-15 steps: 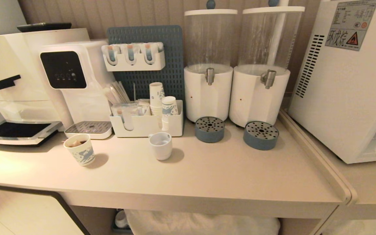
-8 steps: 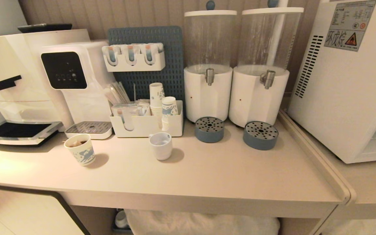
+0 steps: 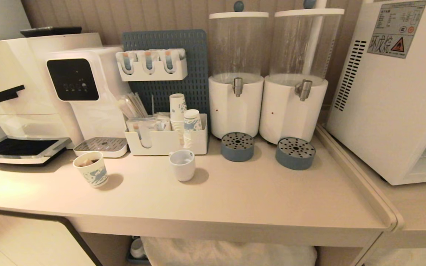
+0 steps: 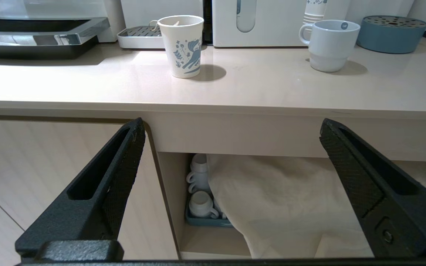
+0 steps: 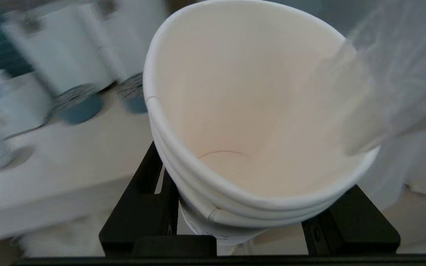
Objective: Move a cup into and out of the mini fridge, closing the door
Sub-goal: Put the paper cup in the freezer
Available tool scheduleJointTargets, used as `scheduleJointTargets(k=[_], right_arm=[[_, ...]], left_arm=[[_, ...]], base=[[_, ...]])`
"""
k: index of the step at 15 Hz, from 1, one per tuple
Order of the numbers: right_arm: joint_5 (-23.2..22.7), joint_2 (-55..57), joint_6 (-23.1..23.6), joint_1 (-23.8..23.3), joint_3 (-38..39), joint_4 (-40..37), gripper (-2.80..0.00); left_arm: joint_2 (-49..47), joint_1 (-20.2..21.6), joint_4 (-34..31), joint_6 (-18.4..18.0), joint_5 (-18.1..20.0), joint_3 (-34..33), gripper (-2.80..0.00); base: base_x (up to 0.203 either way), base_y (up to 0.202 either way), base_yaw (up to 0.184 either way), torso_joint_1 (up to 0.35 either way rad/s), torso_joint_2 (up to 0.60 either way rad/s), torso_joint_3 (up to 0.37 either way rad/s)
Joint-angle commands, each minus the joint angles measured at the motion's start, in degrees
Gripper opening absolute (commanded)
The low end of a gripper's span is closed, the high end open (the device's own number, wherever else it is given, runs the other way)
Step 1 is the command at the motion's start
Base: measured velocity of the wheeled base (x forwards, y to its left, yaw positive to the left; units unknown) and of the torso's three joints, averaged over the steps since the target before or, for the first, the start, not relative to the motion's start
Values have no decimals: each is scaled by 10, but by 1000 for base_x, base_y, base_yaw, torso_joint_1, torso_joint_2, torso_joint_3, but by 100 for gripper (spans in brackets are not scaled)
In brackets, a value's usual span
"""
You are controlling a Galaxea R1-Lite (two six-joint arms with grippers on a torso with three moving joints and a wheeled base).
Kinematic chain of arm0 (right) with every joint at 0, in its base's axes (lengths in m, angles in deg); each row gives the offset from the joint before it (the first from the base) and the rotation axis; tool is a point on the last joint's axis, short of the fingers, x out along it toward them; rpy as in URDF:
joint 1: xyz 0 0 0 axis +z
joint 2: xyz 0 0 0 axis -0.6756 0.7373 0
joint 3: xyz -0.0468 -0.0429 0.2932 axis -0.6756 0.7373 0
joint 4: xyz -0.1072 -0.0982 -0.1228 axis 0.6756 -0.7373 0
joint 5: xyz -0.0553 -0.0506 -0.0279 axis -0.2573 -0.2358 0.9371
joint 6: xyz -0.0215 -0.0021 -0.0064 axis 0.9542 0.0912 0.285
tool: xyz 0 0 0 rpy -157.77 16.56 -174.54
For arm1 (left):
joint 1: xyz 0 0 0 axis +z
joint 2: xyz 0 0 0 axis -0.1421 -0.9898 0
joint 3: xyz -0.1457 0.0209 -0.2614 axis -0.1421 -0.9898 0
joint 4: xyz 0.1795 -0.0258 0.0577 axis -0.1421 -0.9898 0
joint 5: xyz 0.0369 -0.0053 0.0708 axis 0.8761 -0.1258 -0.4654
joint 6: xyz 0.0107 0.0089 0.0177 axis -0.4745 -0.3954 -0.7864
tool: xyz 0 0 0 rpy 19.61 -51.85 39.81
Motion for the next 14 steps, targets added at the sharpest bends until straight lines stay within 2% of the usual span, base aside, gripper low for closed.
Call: scheduleJointTargets(k=[1,3,4,5,7,12,14], right_arm=[[-67,-78,11,-15,5,-19,-280],[-93,-136,32,-18,39,-38,-280],[-90,-138,14,-19,63,-38,-280],[-82,-136,-1,-19,80,-4,-280],[-58,-135,4,-19,160,106,-280],[-38,-135,134,-19,448,427,-280],[-24,-135,159,-19,484,459,-280]], left_arm=[[0,0,0,0,0,-11,0],[0,0,1,1,0,-11,0],[0,0,1,1,0,-11,0],[0,0,1,2,0,-11,0],[-1,0,1,2,0,-11,0],[0,0,1,2,0,-11,0],[0,0,1,2,0,-11,0]], base=[[0,0,0,0,0,0],[0,0,0,0,0,0],[0,0,0,0,0,0],[0,0,0,0,0,0],[0,0,0,0,0,0],[0,0,0,0,0,0],[0,0,0,0,0,0]])
